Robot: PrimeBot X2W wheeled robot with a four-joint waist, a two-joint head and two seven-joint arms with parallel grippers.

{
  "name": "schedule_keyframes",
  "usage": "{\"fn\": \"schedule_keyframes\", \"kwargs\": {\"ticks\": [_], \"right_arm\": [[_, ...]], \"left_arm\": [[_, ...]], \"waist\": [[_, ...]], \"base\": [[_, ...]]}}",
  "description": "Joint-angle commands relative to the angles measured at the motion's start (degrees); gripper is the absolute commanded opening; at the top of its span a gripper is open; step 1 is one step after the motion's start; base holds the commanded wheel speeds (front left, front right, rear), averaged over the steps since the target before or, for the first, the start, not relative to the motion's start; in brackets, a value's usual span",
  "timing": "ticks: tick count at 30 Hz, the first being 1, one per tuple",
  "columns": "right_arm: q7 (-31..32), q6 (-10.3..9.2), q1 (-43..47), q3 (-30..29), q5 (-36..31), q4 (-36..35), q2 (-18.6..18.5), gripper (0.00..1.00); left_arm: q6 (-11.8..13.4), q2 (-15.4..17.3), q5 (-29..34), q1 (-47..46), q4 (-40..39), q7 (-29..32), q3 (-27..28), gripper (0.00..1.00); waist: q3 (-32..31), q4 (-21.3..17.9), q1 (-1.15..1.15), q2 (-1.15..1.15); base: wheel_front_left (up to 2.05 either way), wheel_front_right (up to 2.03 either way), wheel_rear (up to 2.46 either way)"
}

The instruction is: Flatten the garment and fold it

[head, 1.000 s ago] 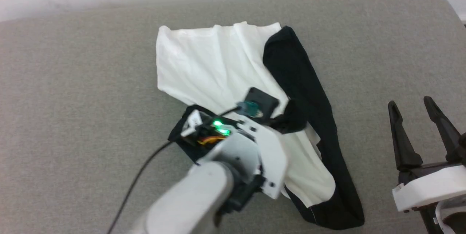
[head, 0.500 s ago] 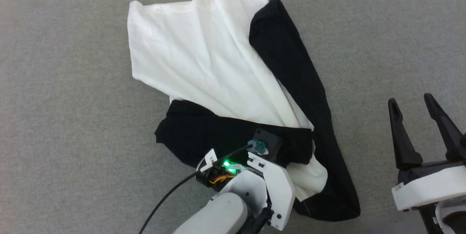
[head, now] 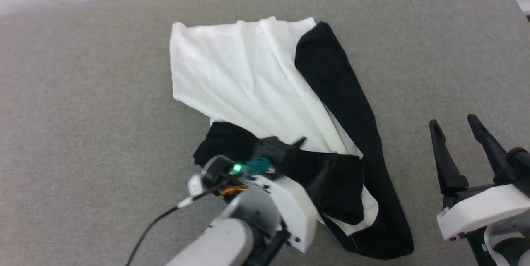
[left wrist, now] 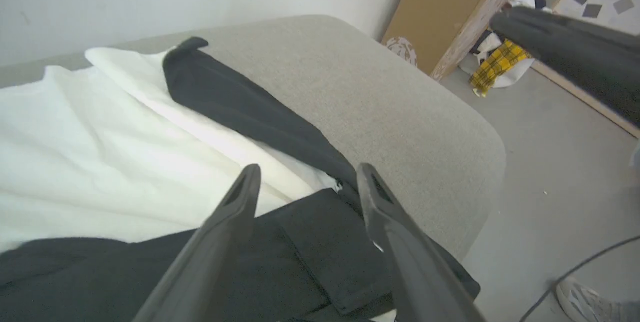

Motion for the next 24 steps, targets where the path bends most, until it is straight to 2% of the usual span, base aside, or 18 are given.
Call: {"fn": "schedule_keyframes", "kwargs": {"ticks": [1, 7, 10, 18, 24], "right_arm": [[0.09, -0.12, -0.41, -0.04, 0.07, 0.25, 0.15, 1.0], [0.51, -0.12, -0.22, -0.44, -0.19, 1.01, 0.15, 1.0], [0.55, -0.12, -0.11, -0.61, -0.27, 1.5, 0.15, 1.0], [0.39, -0.12, -0.5, -1.11, 0.43, 4.47, -0.52, 1.0], [0.59, -0.12, -2.63, -3.41, 2.66, 10.62, -2.37, 1.0]], "left_arm": [[0.71, 0.81, 0.41, 0.91, -0.86, -0.62, 0.89, 1.0], [6.05, 5.5, 1.43, 2.07, -5.95, -4.58, 8.97, 1.0], [7.92, 8.36, 1.87, 2.46, -6.65, -6.96, 13.35, 1.0], [10.53, 16.51, 2.71, 7.05, -6.72, -13.07, 22.18, 1.0], [12.79, 20.96, 2.67, 12.88, -7.14, -17.4, 27.79, 1.0]], "waist": [[-2.6, 2.11, 0.01, 0.0], [-3.97, 3.49, 0.01, 0.0], [-4.36, 4.03, 0.01, 0.0], [-5.16, 4.45, 0.01, 0.0], [-5.54, 4.98, 0.01, 0.0]], "base": [[0.0, 0.0, 0.0], [0.0, 0.0, 0.0], [0.0, 0.0, 0.0], [0.0, 0.0, 0.0], [0.0, 0.0, 0.0]]}}
